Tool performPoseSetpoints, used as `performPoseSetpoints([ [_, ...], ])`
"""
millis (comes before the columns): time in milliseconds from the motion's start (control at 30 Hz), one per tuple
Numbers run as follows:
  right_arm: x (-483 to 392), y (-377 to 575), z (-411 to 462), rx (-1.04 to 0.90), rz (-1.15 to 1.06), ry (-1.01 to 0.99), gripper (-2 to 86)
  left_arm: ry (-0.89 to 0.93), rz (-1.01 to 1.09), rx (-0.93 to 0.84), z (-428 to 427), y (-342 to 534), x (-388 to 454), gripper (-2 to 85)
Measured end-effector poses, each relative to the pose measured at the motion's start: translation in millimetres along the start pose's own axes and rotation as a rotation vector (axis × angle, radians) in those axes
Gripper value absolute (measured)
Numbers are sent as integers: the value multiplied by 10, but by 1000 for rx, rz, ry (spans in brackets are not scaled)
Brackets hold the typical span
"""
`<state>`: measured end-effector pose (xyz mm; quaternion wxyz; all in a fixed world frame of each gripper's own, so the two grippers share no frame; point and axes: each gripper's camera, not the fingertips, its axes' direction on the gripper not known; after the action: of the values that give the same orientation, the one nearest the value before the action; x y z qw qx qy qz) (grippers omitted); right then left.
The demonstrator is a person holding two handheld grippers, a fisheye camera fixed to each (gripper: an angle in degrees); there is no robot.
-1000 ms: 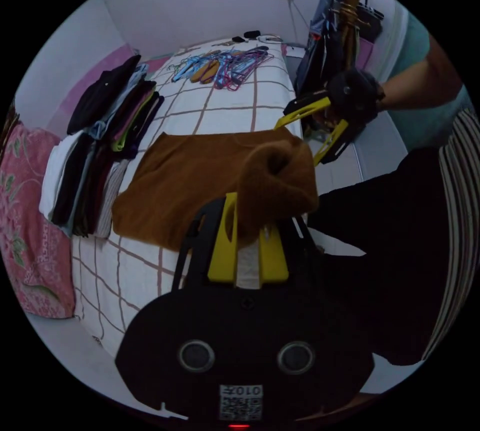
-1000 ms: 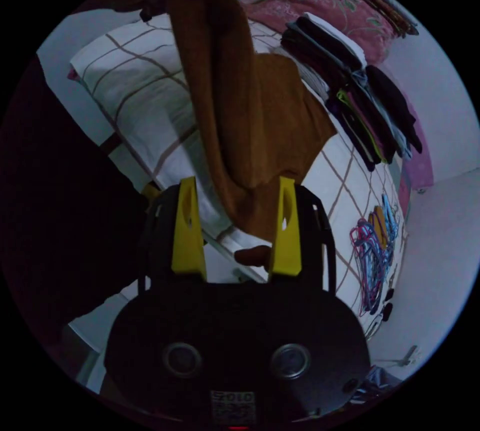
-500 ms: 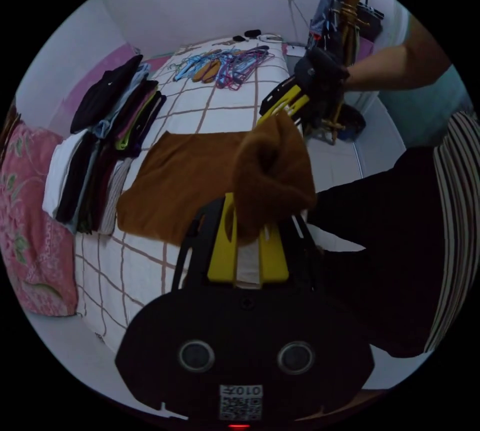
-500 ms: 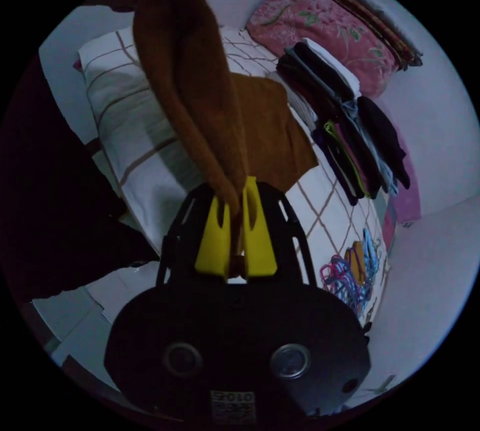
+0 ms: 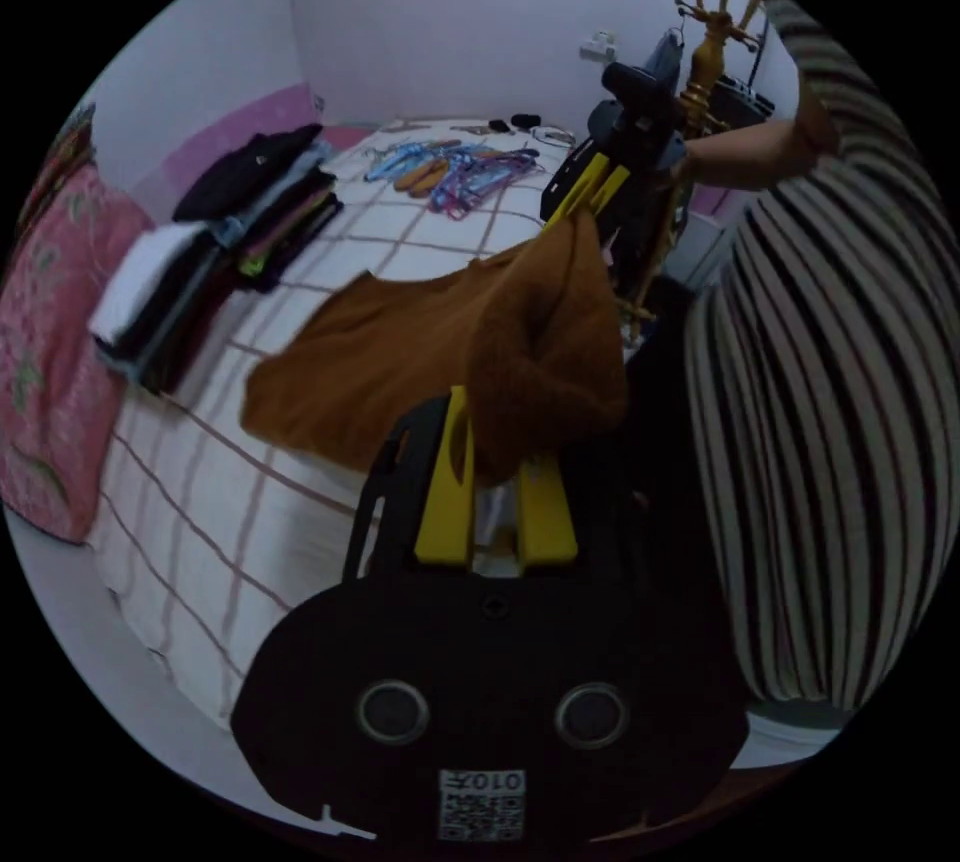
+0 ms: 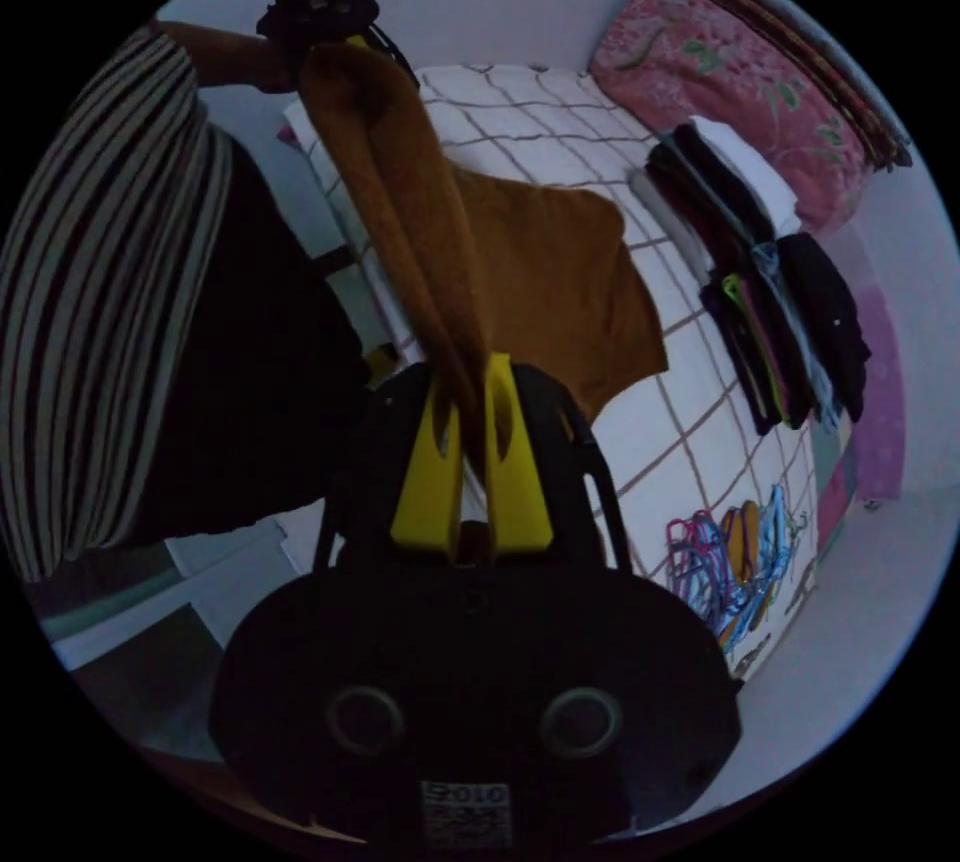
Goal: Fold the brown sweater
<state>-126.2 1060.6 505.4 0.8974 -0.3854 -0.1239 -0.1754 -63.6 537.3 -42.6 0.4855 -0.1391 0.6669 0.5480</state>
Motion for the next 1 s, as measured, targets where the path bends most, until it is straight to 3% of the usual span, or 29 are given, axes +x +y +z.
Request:
performPoseSetpoints([
  [200, 416, -606, 146, -102, -74, -74, 19, 85, -79, -66, 163, 57, -266, 5],
  [600, 2061, -1996, -82, -105, -271, -181, 18, 206, -117, 3, -78, -140, -1592, 7],
  [833, 3443, -3079, 54, -179, -404, -311, 19, 394, -262, -39, -62, -322, -2955, 10],
  [1000, 4522, -3846, 451, -202, -319, -378, 20, 455, -515, -9, 118, -261, -4127, 20],
])
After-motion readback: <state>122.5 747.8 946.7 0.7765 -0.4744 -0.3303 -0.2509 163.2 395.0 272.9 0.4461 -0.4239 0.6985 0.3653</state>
